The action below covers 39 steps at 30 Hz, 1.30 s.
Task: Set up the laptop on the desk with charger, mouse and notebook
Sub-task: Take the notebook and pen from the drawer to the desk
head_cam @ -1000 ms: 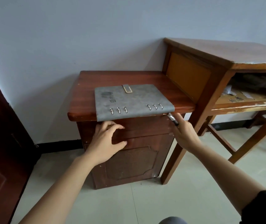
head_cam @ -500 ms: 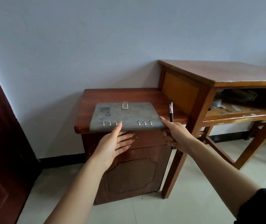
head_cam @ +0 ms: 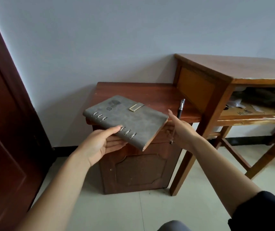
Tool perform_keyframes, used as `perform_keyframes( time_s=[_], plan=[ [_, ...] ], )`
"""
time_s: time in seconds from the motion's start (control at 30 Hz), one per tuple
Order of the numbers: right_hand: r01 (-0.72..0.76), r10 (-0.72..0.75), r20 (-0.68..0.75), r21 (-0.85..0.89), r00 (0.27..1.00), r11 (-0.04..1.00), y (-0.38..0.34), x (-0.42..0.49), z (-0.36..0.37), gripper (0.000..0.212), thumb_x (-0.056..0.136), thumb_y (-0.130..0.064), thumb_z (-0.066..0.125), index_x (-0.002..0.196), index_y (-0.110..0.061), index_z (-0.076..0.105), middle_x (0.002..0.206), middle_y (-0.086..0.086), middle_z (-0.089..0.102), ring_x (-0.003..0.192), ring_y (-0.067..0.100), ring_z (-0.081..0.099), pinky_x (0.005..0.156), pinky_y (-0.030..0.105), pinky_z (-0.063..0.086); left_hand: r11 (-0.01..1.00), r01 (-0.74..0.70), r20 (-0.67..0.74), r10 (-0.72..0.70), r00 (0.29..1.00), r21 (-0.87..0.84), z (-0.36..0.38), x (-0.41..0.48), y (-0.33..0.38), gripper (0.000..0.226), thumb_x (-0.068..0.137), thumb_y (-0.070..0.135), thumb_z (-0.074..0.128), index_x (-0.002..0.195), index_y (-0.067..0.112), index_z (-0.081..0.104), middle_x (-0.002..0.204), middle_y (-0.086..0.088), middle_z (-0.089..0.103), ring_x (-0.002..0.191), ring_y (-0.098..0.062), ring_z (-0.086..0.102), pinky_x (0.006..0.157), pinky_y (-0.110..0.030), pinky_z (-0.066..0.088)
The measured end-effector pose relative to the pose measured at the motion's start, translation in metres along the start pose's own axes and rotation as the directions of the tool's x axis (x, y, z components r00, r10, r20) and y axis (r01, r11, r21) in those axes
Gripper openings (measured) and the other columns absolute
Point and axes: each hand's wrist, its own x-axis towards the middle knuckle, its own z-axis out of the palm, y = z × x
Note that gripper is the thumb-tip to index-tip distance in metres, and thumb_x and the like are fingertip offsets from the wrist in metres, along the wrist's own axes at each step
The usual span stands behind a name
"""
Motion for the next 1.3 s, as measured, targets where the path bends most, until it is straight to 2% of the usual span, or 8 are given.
perform_keyframes(
  time_s=[0.07, 0.23, 0.47, 0.53, 0.67, 0.87, 1.0, 1.3],
  plan=[
    [-0.035, 0.035, 0.007, 0.006, 0.999, 0.999, -0.002, 0.006, 0.006, 0.055, 0.084, -0.056, 0.064, 0.103, -0.004, 0.070, 0.077, 0.005, 0.063, 0.053, 0.012, 0.051, 0.054, 0.024, 0.039, 0.999, 0.034, 0.002, -0.034, 0.999, 0.010, -0.004, -0.003, 0.004, 0.012, 0.089, 0.015, 0.060, 0.093, 0.008, 0.069, 0.082, -0.013, 0.075, 0.070, -0.022, 0.074, 0.069, -0.032, 0.060],
    [-0.143, 0.140, 0.029, 0.131, 0.990, 0.981, -0.009, 0.003, 0.004, 0.028, 0.090, -0.033, 0.066, 0.094, -0.005, 0.067, 0.064, 0.001, 0.063, 0.039, 0.005, 0.057, 0.036, 0.017, 0.042, 0.994, 0.107, -0.132, -0.109, 0.985, -0.025, 0.003, -0.008, 0.018, 0.023, 0.085, 0.006, 0.064, 0.107, 0.013, 0.063, 0.099, -0.006, 0.074, 0.080, -0.019, 0.073, 0.067, -0.034, 0.060],
    [-0.283, 0.286, -0.044, 0.063, 0.957, 0.957, -0.092, -0.060, -0.023, 0.047, 0.069, -0.045, 0.082, 0.092, -0.006, 0.072, 0.080, 0.008, 0.063, 0.052, 0.012, 0.052, 0.044, 0.021, 0.039, 0.963, 0.261, -0.145, -0.269, 0.952, -0.071, 0.057, -0.040, 0.092, 0.025, 0.086, 0.009, 0.064, 0.105, 0.024, 0.064, 0.101, 0.003, 0.073, 0.082, -0.015, 0.072, 0.075, -0.034, 0.054],
    [-0.277, 0.283, -0.064, 0.083, 0.957, 0.957, -0.131, -0.087, -0.038, 0.030, 0.077, -0.035, 0.079, 0.078, -0.008, 0.067, 0.067, 0.006, 0.058, 0.049, 0.010, 0.049, 0.043, 0.019, 0.036, 0.954, 0.294, -0.131, -0.298, 0.946, -0.051, 0.083, -0.053, 0.123, 0.028, 0.086, 0.005, 0.063, 0.107, 0.024, 0.062, 0.101, 0.004, 0.072, 0.078, -0.013, 0.072, 0.074, -0.034, 0.054],
    [-0.236, 0.242, -0.122, 0.055, 0.963, 0.970, -0.212, -0.149, -0.081, 0.012, 0.088, -0.024, 0.070, 0.091, -0.013, 0.071, 0.073, -0.002, 0.057, 0.056, 0.007, 0.045, 0.054, 0.020, 0.035, 0.939, 0.343, -0.061, -0.343, 0.937, -0.016, 0.146, -0.081, 0.183, 0.036, 0.085, 0.003, 0.064, 0.113, 0.024, 0.061, 0.103, 0.003, 0.073, 0.083, -0.015, 0.071, 0.073, -0.032, 0.057],
    [-0.271, 0.271, -0.271, 0.038, 0.924, 0.962, -0.286, -0.237, -0.167, 0.024, 0.083, -0.030, 0.073, 0.101, -0.014, 0.075, 0.086, 0.002, 0.053, 0.064, 0.011, 0.039, 0.057, 0.023, 0.030, 0.913, 0.396, 0.079, -0.404, 0.912, 0.095, 0.257, -0.111, 0.257, 0.039, 0.082, 0.005, 0.068, 0.118, 0.021, 0.062, 0.114, -0.003, 0.069, 0.099, -0.022, 0.064, 0.099, -0.043, 0.047],
    [-0.225, 0.252, -0.362, 0.117, 0.897, 0.967, -0.298, -0.278, -0.232, 0.019, 0.083, -0.026, 0.073, 0.098, -0.013, 0.074, 0.087, 0.001, 0.055, 0.063, 0.011, 0.039, 0.054, 0.022, 0.028, 0.911, 0.374, 0.186, -0.403, 0.896, 0.174, 0.337, -0.115, 0.263, 0.036, 0.083, 0.004, 0.067, 0.116, 0.018, 0.062, 0.102, 0.001, 0.073, 0.086, -0.016, 0.068, 0.081, -0.032, 0.055],
    [-0.200, 0.243, -0.567, 0.138, 0.787, 0.970, -0.312, -0.363, -0.442, 0.013, 0.084, -0.023, 0.072, 0.080, -0.014, 0.064, 0.086, 0.008, 0.050, 0.059, 0.012, 0.036, 0.053, 0.026, 0.021, 0.864, 0.356, 0.349, -0.476, 0.807, 0.356, 0.568, -0.108, 0.221, 0.036, 0.081, 0.010, 0.072, 0.115, 0.014, 0.064, 0.098, -0.003, 0.072, 0.071, -0.013, 0.071, 0.075, -0.027, 0.054]
  ],
)
